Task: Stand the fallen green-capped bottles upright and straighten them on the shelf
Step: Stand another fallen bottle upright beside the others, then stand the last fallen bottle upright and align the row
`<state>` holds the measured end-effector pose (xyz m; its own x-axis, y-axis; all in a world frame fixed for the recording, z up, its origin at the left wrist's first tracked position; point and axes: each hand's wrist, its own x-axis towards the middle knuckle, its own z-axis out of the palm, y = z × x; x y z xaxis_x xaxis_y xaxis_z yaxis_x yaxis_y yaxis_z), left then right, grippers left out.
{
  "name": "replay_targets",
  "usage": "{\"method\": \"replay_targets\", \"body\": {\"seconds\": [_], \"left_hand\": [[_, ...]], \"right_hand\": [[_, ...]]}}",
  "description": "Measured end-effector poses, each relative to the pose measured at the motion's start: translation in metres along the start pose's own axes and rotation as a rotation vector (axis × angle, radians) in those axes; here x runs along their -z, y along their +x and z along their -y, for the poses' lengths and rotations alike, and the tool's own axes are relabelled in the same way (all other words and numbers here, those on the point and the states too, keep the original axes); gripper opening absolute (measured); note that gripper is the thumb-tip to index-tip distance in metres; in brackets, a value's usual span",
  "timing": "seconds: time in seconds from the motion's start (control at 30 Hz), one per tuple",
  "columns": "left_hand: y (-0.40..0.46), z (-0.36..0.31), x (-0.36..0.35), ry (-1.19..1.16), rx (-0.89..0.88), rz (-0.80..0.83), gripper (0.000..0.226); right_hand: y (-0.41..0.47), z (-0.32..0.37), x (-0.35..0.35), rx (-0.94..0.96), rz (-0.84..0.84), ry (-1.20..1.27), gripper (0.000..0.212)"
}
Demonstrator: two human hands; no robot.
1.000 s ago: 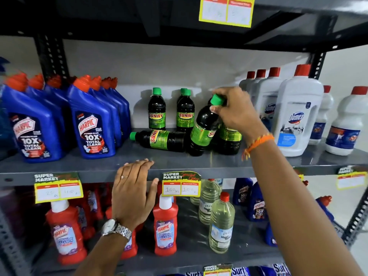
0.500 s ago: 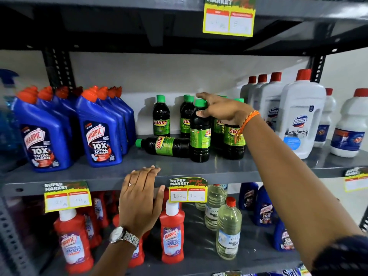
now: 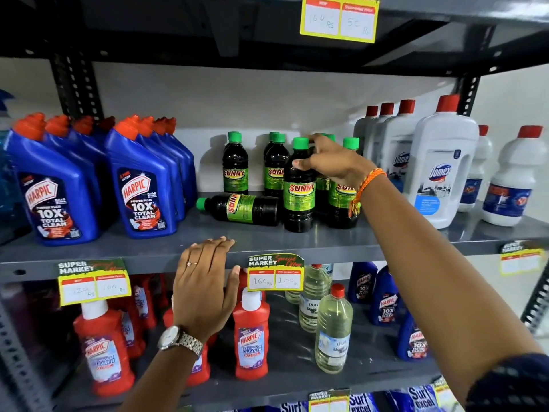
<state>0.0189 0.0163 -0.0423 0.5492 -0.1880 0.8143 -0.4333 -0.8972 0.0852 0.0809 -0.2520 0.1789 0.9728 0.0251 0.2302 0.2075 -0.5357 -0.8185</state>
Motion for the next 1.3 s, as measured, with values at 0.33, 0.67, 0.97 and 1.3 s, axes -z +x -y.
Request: {"method": "replay_targets", "body": {"seconds": [0.33, 0.67, 0.97, 1.3], "left_hand": [[0.001, 0.004, 0.020, 0.073, -0.045, 0.138, 0.054], [-0.007, 0.029, 0.036, 0.152, 0.019, 0.180, 0.061], [-0.008, 0.031, 0.030, 0.130, 0.005, 0.097, 0.055], [-0.009, 0.031, 0.031, 0.118, 0.002, 0.099, 0.054]], "right_hand": [[-0.032, 0.021, -0.006, 0.203, -0.247, -0.273, 0.095], [-0.028, 0.049, -0.107, 0.215, 0.182, -0.777, 0.050], [0.008, 0.047, -0.135, 0.017, 0.337, -0.988, 0.032], [0.002, 0.038, -0.149, 0.089, 0.140, -0.820, 0.031]]}}
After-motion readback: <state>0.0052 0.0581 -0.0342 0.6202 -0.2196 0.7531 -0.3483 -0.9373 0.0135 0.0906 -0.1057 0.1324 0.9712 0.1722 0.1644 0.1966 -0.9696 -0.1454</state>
